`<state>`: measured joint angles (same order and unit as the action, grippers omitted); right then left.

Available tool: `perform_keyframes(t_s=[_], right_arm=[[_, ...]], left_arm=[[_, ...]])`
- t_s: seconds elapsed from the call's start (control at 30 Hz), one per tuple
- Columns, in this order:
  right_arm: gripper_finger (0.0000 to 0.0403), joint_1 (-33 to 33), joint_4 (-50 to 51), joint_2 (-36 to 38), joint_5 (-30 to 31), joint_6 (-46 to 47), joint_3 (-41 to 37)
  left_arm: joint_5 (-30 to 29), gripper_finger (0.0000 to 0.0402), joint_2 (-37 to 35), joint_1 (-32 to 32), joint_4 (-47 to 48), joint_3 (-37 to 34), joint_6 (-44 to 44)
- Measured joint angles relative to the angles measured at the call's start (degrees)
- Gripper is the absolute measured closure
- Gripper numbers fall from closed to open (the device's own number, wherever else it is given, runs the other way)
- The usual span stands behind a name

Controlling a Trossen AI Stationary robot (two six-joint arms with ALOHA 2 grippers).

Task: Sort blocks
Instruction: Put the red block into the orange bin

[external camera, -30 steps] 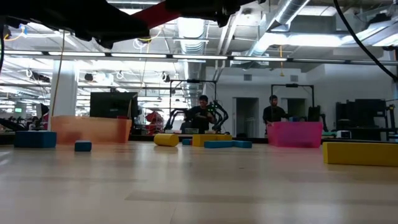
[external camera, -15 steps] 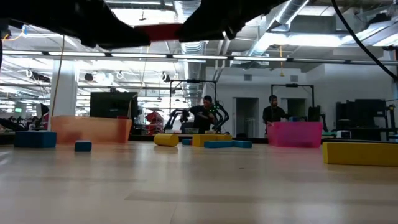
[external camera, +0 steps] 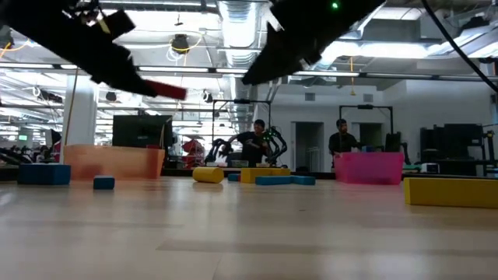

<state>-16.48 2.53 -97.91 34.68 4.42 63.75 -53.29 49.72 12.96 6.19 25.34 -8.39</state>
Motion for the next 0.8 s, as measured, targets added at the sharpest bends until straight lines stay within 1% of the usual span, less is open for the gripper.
perform_keyframes(t_s=[0.17, 0.23, 0.27, 0.33, 0.4, 0.47, 0.6, 0.8], right_arm=[[0.0174, -1.11, 5.06, 0.0, 0.04, 3.19, 0.0], [0.0176, -1.67, 5.56, 0.0, 0.04, 4.12, -0.36], [0.0176, -1.96, 5.63, 0.0, 0.17, 4.44, -0.62], [0.0177, -2.5, 5.36, 0.0, 0.57, 4.6, -1.12], [0.0177, -2.87, 5.23, 0.0, 1.27, 4.81, -1.49], [0.0177, -3.25, 5.22, 0.0, 1.31, 5.3, -1.6], [0.0177, -4.08, 5.16, 0.02, 1.46, 5.78, -1.6], [0.0177, -5.84, 5.25, 0.02, 1.46, 6.16, -1.6]], left_arm=[[-0.22, 0.0346, -10.44, -6.85, 19.94, 0.0, -10.86], [1.15, 0.0346, -13.31, -9.83, 27.77, -0.03, -16.26], [2.24, 0.0346, -14.18, -11.28, 28.61, -0.17, -18.43], [4.77, 0.0346, -15.6, -13.64, 27.19, -0.12, -18.44], [6.43, 0.0343, -15.25, -15.93, 27.56, 0.07, -18.23], [6.95, 0.0341, -14.63, -18.23, 28.95, 0.09, -19.8], [9.31, 0.0339, -11.25, -22.89, 29.32, 0.09, -20.53], [9.52, 0.0337, -3.26, -28.88, 29.71, 0.09, -20.98]])
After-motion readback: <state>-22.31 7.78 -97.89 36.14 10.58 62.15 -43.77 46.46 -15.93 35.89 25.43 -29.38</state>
